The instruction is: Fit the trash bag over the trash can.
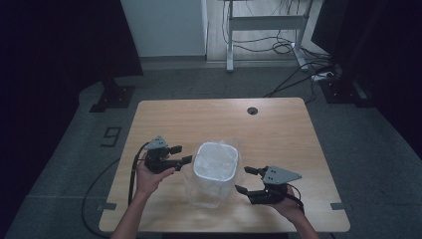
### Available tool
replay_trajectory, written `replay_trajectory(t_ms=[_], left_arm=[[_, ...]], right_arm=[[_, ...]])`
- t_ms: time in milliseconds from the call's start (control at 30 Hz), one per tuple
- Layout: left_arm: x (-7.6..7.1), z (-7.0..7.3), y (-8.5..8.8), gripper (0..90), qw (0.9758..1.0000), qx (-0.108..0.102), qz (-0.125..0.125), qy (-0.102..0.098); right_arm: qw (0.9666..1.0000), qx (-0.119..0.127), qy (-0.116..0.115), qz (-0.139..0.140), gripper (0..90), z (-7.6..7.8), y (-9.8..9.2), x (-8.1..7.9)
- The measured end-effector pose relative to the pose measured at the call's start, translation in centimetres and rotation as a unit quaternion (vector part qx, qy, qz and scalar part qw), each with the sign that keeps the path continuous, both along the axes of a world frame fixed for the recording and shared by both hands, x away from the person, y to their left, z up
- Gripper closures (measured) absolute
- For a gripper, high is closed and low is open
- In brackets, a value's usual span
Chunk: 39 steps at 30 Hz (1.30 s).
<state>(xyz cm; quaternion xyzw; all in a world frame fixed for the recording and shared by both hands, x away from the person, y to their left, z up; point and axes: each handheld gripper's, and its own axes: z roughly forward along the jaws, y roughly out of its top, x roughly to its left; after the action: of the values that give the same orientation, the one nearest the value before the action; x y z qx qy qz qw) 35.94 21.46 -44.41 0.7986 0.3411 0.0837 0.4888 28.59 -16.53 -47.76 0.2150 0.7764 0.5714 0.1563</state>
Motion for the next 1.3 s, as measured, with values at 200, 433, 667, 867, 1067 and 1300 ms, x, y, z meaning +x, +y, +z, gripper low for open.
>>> replay_trajectory(t_ms=[200, 433, 667, 867, 1067, 1300], left_arm=[[-1.4, -0.4, -0.4, 34.5, 0.9996, 0.001, -0.028, -0.007], [-2.3, -1.1, -0.8, 35.8, 0.9992, -0.011, -0.037, -0.007], [-2.9, -1.4, -1.2, 35.8, 0.9989, -0.01, -0.045, -0.005], [-3.2, -1.5, -1.4, 36.0, 0.9988, -0.013, -0.046, -0.002], [-3.4, -1.5, -1.6, 35.2, 0.9987, -0.013, -0.049, -0.002], [-3.2, -0.8, -0.2, 31.6, 0.9991, -0.031, -0.028, -0.005]], right_arm=[[0.9999, -0.008, 0.005, -0.01, 30.1, -0.1, 0.1, 0.5], [0.9994, -0.018, 0.007, -0.03, 31.2, 0.1, 0.3, 1.6], [0.9988, -0.024, 0.006, -0.043, 32.5, 0.2, 0.4, 2.1], [0.9985, -0.023, 0.009, -0.05, 32.5, 0.3, 0.1, 2.5], [0.9983, -0.025, 0.013, -0.051, 31.7, 0.3, -0.2, 2.6], [0.9984, -0.009, 0.01, -0.055, 29.1, 0.2, -1.0, 1.7]])
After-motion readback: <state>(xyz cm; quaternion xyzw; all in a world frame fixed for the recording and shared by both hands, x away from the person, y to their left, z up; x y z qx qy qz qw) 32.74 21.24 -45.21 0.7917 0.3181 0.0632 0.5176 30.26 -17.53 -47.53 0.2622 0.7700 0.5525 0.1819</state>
